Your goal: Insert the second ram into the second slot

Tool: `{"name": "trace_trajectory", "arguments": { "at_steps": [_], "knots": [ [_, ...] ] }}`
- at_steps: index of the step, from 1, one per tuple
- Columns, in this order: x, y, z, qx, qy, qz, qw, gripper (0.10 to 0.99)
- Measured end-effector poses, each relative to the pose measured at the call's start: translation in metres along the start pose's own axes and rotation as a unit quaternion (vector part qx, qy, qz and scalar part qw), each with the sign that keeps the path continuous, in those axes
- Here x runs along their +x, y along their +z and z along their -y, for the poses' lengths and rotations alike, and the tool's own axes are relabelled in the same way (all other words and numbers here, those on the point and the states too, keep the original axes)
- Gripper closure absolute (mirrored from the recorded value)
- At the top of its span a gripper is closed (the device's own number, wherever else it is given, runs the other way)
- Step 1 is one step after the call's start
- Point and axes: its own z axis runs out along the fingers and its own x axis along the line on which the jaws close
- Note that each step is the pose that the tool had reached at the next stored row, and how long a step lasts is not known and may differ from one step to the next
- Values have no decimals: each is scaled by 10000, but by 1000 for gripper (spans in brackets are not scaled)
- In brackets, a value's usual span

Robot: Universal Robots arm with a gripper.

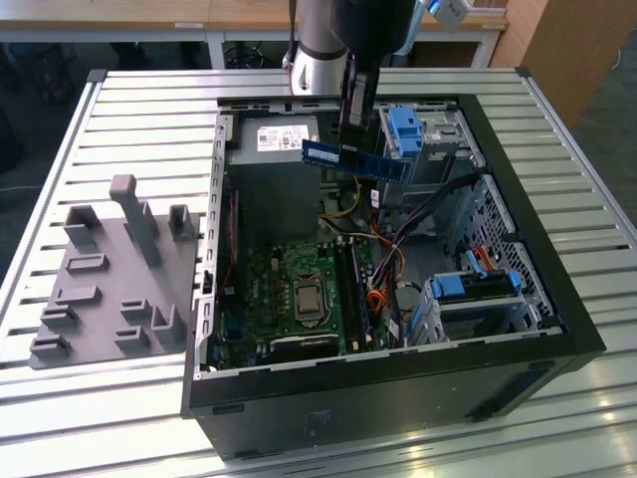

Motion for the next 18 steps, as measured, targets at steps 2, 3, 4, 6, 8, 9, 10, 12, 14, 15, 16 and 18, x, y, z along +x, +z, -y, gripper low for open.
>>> {"name": "trace_trajectory", "arguments": {
  "at_steps": [2,3,4,6,8,9,10,12,14,15,16,18],
  "knots": [
    [-1,1,0,2,144,5,9999,949],
    [-1,1,0,3,214,7,9998,949],
    [0,2,0,4,293,11,9996,949],
    [0,3,0,6,431,16,9991,949],
    [0,4,0,9,564,19,9984,949],
    [0,4,0,10,627,21,9980,949],
    [0,5,0,11,690,23,9976,949],
    [0,5,0,12,805,27,9967,949],
    [0,6,0,15,939,30,9956,949],
    [0,6,0,16,1002,32,9950,949],
    [0,7,0,17,1063,33,9943,949],
    [0,7,0,19,1181,36,9930,949]
  ]
}}
